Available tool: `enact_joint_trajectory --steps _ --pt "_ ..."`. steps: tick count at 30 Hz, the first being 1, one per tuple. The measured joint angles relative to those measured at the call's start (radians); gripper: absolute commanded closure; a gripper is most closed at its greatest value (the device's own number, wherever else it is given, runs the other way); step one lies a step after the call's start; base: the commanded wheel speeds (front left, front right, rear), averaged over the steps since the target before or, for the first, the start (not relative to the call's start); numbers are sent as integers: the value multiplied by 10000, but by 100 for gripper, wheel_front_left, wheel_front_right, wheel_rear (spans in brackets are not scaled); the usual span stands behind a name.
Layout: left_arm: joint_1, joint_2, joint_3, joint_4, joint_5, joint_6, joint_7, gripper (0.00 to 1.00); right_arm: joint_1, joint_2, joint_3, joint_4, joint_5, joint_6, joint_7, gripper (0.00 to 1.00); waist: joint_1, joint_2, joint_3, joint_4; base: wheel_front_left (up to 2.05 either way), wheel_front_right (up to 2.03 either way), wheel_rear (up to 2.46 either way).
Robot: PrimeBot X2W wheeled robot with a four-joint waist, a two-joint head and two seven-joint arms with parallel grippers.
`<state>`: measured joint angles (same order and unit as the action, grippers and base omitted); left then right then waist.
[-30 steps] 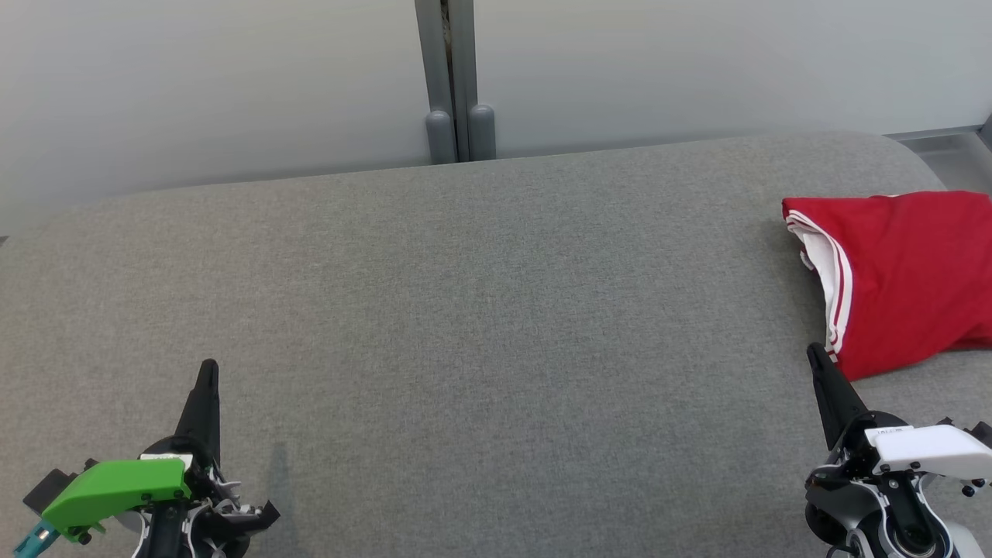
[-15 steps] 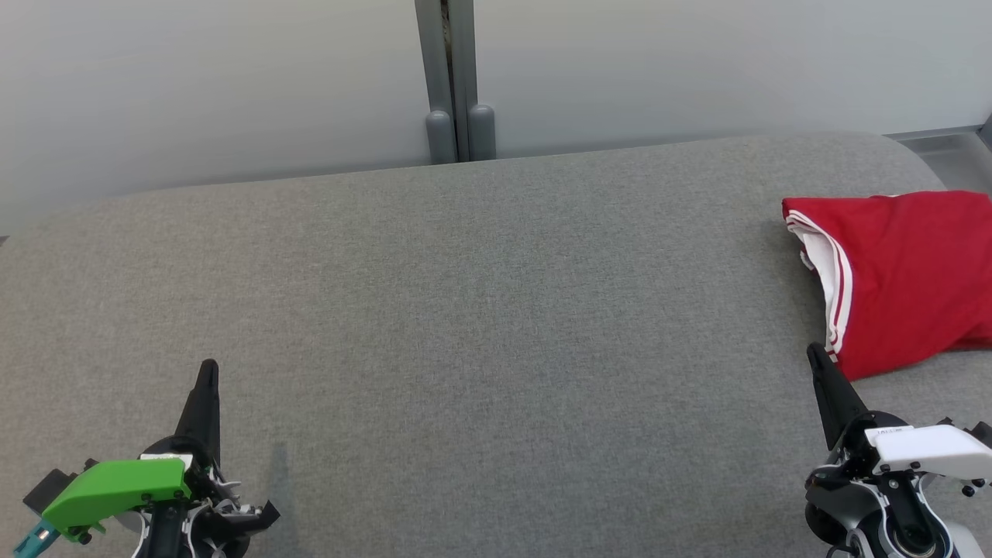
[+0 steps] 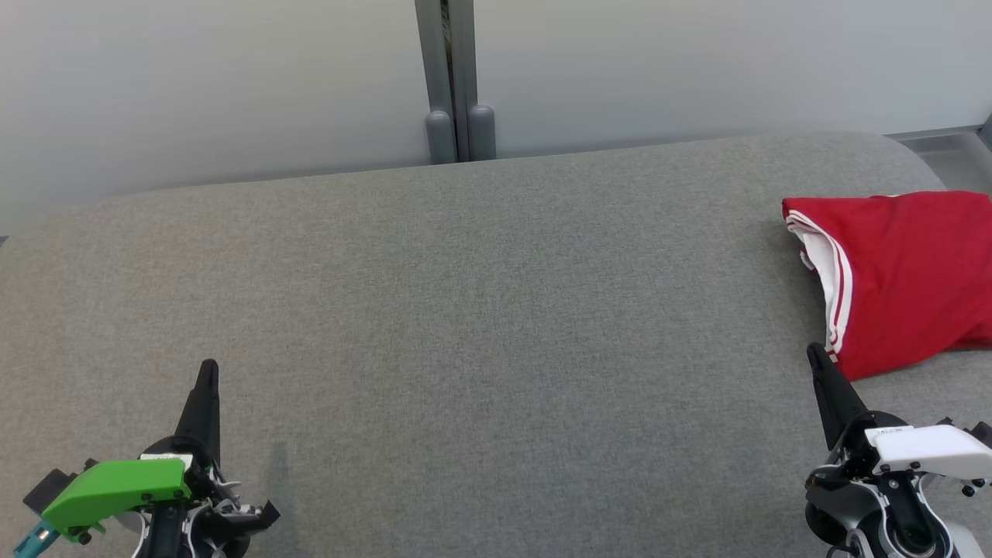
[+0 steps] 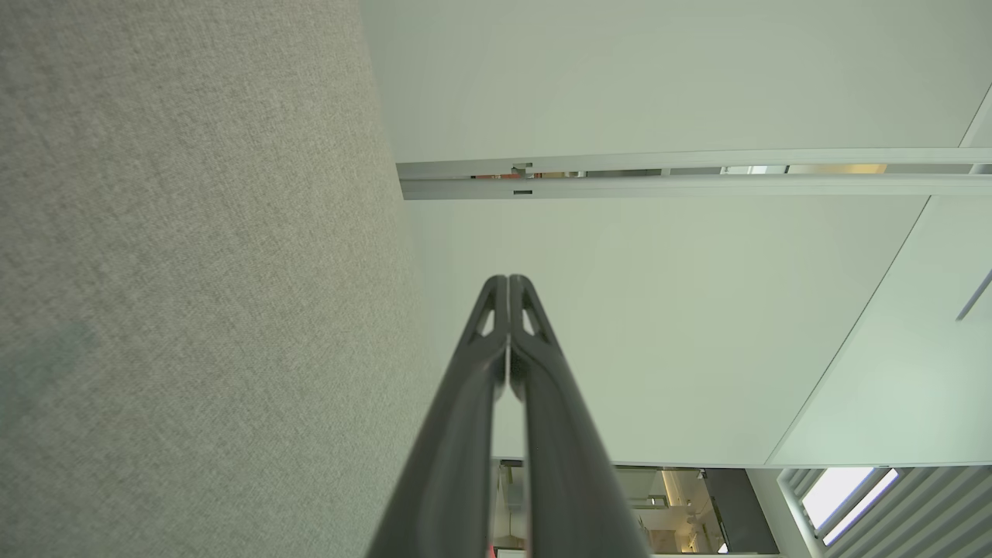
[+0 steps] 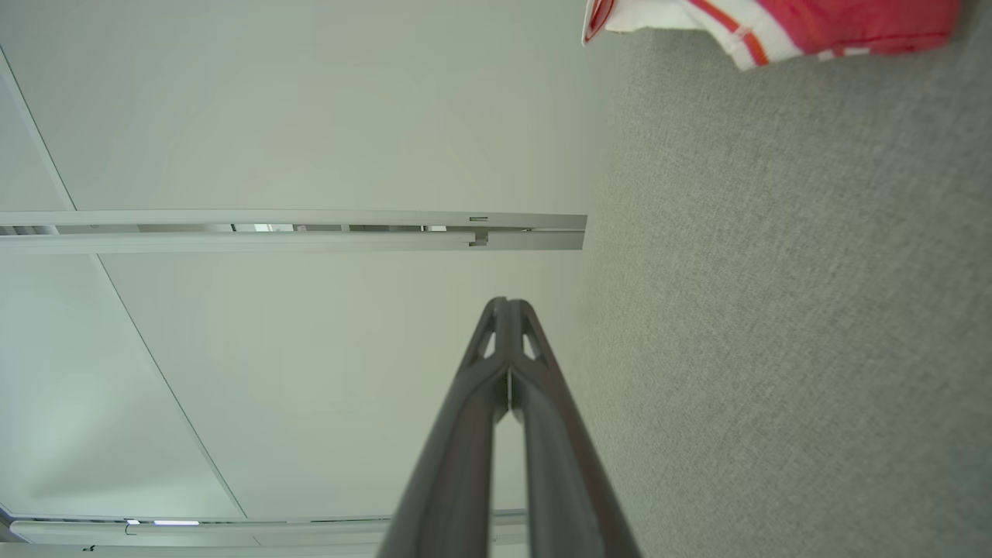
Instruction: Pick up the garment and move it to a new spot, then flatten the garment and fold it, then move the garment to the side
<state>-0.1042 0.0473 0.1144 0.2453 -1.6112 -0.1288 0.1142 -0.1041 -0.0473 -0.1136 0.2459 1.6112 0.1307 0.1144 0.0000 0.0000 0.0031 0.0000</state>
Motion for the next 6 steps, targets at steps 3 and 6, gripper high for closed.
enact_joint_trajectory --steps 3,6 --pt "0 0 0 0 0 0 0 100 0 0 0 0 0 0 0 100 0 0 0 0 0 0 0" --pt "0 0 0 0 0 0 0 100 0 0 0 0 0 0 0 100 0 0 0 0 0 0 0"
